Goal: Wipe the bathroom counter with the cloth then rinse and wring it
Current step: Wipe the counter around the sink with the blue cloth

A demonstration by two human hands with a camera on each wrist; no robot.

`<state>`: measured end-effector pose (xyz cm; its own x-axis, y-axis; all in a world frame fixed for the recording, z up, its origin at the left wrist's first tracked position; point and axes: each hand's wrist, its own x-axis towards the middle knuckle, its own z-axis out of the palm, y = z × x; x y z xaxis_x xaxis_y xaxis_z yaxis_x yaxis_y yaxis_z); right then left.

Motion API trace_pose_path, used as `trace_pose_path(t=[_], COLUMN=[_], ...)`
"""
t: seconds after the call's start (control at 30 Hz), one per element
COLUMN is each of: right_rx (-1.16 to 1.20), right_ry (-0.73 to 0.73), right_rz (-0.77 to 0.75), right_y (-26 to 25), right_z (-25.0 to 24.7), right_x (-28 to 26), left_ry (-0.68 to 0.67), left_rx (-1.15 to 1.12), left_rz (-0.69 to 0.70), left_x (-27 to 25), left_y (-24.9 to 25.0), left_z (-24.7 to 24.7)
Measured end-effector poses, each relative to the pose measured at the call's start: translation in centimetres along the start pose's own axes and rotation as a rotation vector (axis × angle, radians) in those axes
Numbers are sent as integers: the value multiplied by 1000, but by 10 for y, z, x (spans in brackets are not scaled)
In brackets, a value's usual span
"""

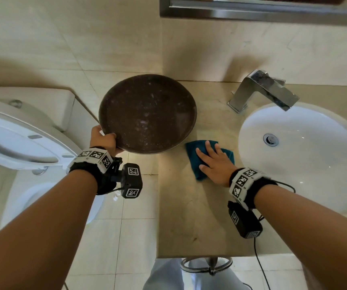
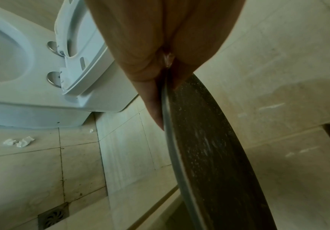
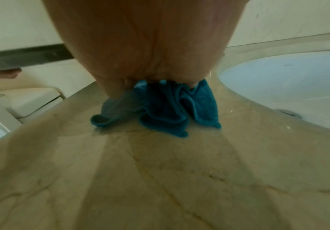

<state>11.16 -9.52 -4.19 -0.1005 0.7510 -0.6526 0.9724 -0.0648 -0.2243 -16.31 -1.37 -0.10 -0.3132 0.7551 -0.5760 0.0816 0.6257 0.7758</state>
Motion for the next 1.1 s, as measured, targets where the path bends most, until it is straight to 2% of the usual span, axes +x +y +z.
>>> trace_pose_path(t=[0.13,0.3,0.7,0.87,1.0,1.1], right_rx=[-106,-208,-150,-32,27,-43], right_ry=[11,11,107,160,184,175], right_rz=[-79,-158,-63,43,119,58], right_y=[0,-12,-29,-25,-16,-16], right_z=[1,-7,-25,-49,-55,-52], right_x=[7,30,77,97,93,82], left_ry=[-20,28,111,136,136,135], left_rx=[-154,-211,-372,-413,-452,-472], left_rz=[-46,-46,-27,-25,-4,-4], left_x=[-1,10,25,24,20,19], left_y=[6,3,-4,-2,-1,-1], left_z=[-6,-12,-22,-27,-29,-31])
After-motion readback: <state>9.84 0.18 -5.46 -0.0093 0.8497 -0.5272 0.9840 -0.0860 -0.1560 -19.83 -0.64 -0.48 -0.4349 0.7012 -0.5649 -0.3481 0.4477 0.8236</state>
